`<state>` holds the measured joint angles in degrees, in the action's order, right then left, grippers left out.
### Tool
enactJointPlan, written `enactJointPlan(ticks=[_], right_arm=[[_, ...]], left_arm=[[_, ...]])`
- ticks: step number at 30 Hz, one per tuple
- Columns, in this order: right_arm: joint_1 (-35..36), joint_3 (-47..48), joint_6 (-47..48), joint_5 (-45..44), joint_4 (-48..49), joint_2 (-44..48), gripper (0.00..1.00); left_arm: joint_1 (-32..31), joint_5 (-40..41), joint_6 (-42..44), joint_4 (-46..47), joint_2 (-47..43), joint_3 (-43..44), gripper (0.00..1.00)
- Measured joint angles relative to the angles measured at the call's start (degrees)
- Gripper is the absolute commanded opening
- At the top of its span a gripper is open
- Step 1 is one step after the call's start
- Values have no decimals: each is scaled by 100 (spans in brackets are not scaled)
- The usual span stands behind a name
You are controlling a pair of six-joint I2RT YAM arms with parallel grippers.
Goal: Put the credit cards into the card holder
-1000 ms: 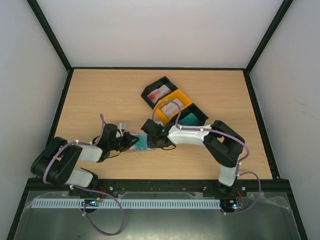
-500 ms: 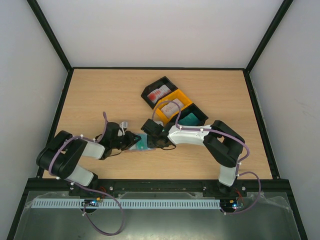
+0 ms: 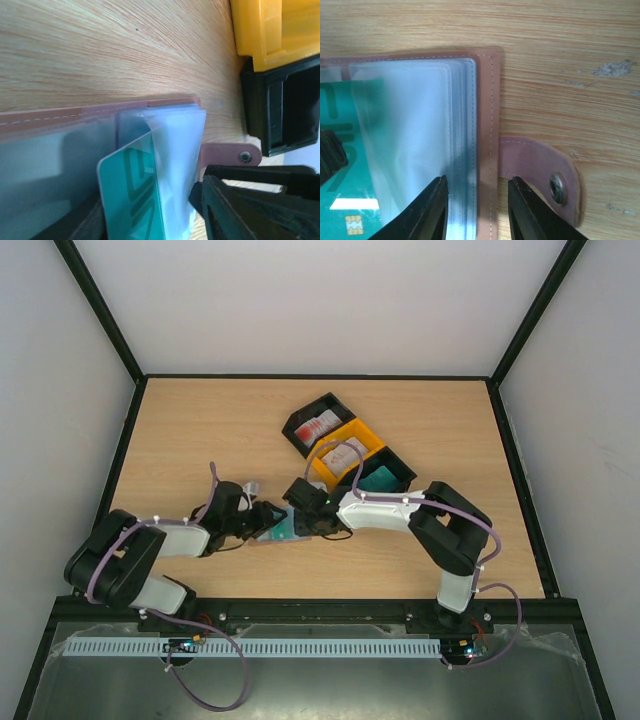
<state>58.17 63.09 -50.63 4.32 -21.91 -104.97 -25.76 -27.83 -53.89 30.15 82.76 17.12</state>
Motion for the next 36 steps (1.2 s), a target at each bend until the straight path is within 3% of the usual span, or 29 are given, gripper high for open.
enactJointPlan(ticks=[6, 15, 27, 36], right_arm=[[0, -129, 4, 2, 166, 352, 37], [0, -275, 7, 136, 450, 463, 42], [4, -527, 50, 638, 743, 450, 43], [4, -476, 50, 568, 682, 365, 38]], left_arm=[[-76, 111, 70, -656, -243, 227, 64], [-236, 387, 138, -1825, -323, 791, 72], [-269, 750, 227, -2970, -601, 1106, 74], [-271, 885, 269, -3276, -699, 1126, 65]])
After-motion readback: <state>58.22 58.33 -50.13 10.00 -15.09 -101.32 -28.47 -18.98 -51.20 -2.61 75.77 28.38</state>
